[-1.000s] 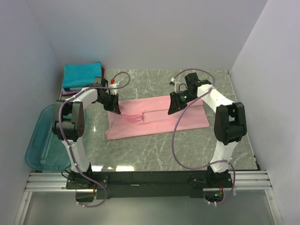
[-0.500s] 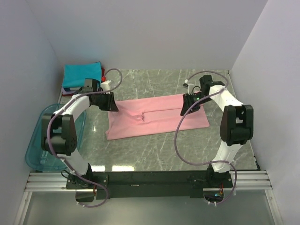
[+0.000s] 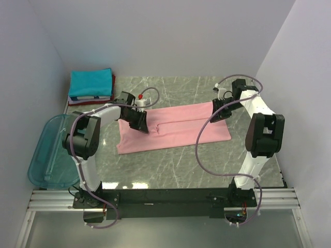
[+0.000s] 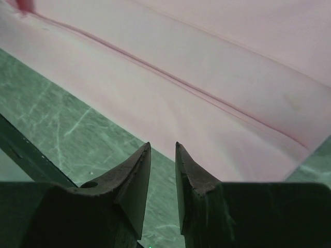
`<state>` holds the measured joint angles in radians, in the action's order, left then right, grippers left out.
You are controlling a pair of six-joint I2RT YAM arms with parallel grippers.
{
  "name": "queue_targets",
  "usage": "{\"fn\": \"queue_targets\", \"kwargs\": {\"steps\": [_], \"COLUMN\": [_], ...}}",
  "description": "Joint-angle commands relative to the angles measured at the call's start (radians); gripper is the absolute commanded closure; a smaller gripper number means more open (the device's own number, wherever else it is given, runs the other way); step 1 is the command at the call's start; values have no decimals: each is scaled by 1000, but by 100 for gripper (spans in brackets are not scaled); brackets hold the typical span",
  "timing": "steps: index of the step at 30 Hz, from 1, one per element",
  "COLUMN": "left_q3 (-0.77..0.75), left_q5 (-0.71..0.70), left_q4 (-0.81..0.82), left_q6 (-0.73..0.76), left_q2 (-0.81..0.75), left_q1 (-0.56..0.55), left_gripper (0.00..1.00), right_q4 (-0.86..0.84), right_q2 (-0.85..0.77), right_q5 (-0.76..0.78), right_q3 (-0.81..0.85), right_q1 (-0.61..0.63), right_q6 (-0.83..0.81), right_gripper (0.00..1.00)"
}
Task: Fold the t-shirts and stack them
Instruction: Fold the tshirt
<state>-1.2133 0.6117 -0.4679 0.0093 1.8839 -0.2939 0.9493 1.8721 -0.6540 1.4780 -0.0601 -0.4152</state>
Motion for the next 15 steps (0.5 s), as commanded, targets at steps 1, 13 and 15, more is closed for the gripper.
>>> {"fn": "queue_targets", "kwargs": {"steps": [1, 13, 15], "left_q3": [-103, -199, -204], "left_q5": [8, 42, 51], "left_q4": [71, 91, 94], "left_q6": [-49, -57, -61], "left_q2": [33, 162, 182], "left_q1": [-1, -2, -7], "left_gripper": [73, 75, 75], "right_q4": [14, 5, 3], "right_q2": [41, 105, 111], "right_q5": [76, 105, 103], "right_q3": [45, 79, 102], "right_q1": [-6, -3, 2], "right_q6": [-39, -40, -37], "right_gripper": [67, 67, 67]}}
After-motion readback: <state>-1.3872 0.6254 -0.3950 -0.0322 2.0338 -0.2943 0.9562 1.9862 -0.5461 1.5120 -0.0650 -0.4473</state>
